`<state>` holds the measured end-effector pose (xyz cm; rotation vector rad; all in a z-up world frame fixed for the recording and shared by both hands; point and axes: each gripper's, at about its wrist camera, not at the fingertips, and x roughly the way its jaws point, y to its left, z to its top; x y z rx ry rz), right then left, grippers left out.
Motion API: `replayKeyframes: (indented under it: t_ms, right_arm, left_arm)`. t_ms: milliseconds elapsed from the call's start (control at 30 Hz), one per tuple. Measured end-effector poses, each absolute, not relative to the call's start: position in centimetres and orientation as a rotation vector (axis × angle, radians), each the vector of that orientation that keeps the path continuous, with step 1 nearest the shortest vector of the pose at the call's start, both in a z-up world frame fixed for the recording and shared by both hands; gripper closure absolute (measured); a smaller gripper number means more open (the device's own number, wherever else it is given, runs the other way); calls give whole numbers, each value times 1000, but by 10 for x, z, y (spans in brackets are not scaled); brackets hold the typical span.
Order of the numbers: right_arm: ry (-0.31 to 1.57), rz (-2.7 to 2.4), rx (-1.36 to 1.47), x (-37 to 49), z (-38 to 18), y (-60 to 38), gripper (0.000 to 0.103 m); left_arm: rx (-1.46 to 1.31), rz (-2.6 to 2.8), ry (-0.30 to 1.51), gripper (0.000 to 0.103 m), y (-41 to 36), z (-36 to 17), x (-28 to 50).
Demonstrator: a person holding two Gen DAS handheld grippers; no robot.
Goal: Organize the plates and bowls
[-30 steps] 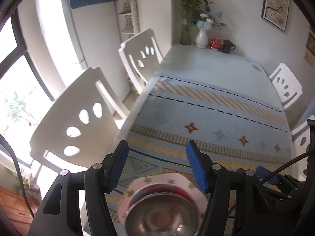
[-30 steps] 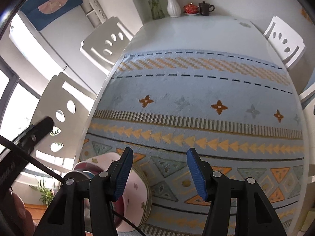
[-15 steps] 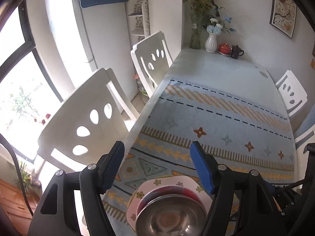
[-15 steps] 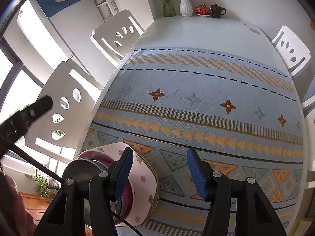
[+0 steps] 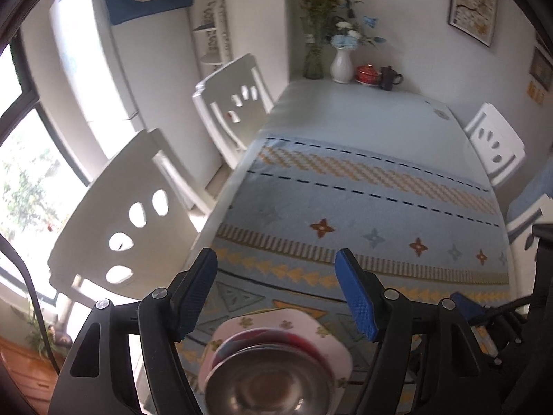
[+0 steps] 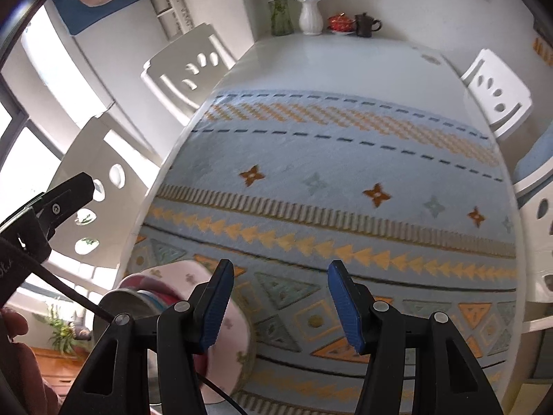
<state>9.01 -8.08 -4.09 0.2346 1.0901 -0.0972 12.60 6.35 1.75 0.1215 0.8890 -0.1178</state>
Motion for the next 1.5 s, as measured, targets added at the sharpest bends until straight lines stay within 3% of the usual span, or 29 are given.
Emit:
replayKeyframes:
  t_ms: [367, 533, 1500]
  right_arm:
    - [1064, -205, 299, 81, -39, -124, 48]
    - [1028, -256, 263, 75, -28, -132, 48]
    - [952, -309, 262, 57, -10, -157, 48]
  left_arm:
    - [169, -202, 882, 34, 22, 17, 125]
    - [36, -249, 877, 34, 22, 21, 125]
    - [177, -200, 822, 33, -16, 33, 108]
